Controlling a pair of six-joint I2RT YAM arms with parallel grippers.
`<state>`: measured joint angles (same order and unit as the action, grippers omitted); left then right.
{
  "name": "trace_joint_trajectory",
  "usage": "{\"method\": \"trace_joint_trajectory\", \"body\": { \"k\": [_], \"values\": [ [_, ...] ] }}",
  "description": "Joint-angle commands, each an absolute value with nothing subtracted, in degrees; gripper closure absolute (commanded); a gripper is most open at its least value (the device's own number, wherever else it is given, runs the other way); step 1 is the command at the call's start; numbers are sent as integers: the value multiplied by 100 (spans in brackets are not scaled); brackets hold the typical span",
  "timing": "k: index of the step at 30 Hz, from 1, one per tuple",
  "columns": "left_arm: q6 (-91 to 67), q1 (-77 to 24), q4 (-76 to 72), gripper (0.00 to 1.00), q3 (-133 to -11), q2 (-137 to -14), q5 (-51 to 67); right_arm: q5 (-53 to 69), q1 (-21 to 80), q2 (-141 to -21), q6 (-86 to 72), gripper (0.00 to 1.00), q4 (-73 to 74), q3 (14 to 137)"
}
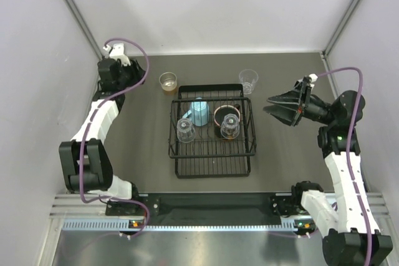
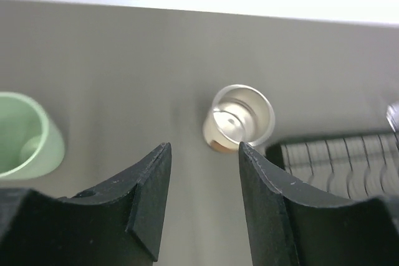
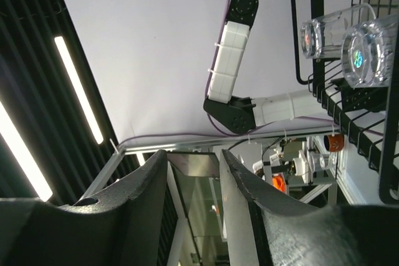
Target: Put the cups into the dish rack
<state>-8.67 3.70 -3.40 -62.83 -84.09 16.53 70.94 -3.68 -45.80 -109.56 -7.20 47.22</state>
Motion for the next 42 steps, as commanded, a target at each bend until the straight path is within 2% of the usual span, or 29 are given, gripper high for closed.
{"method": "trace_joint_trajectory", "body": {
  "k": [1, 4, 11, 16, 18, 22, 24, 27, 34, 41, 42],
  "values": [
    [-1423, 404, -432, 48, -6723, -8542, 732, 7005, -562, -4641, -10565, 61, -493, 4851],
    [-1836, 404, -212, 47, -6978, -8761, 291, 6970, -729, -4693, -10056, 61, 139, 4992],
    [-2407, 396, 737, 52, -7944, -9658, 483, 6733, -870, -4798, -8802, 62, 1422, 5203],
    [-2610, 326, 773, 53, -7998, -10045, 572, 6294, -870, -5053, -7631, 62, 2740, 5633],
    [-2663, 264, 782, 53, -8059, -10203, 650, 5900, -870, -5290, -6561, 61, 3407, 6113],
    [-2838, 176, 791, 53, -8191, -10476, 756, 4810, -870, -6123, -4188, 60, 6197, 7398],
    [-3005, 167, 756, 53, -8226, -10616, 843, 4240, -870, -6275, -3360, 59, 6687, 7933],
    [-3164, 88, 659, 53, -8235, -10731, 879, 3772, -870, -6363, -2927, 58, 7083, 8261],
    [-3208, 44, 685, 51, -8261, -10635, 186, 3788, -870, -6486, -2778, 57, 7128, 8244],
    [-2593, 114, 1292, 40, -8639, -10283, -1484, 3806, -870, -6636, -2654, 56, 7189, 8490],
    [-2575, 210, 1353, 35, -8666, -10222, -1651, 3832, -870, -6627, -2637, 56, 7189, 8490]
  ]
}}
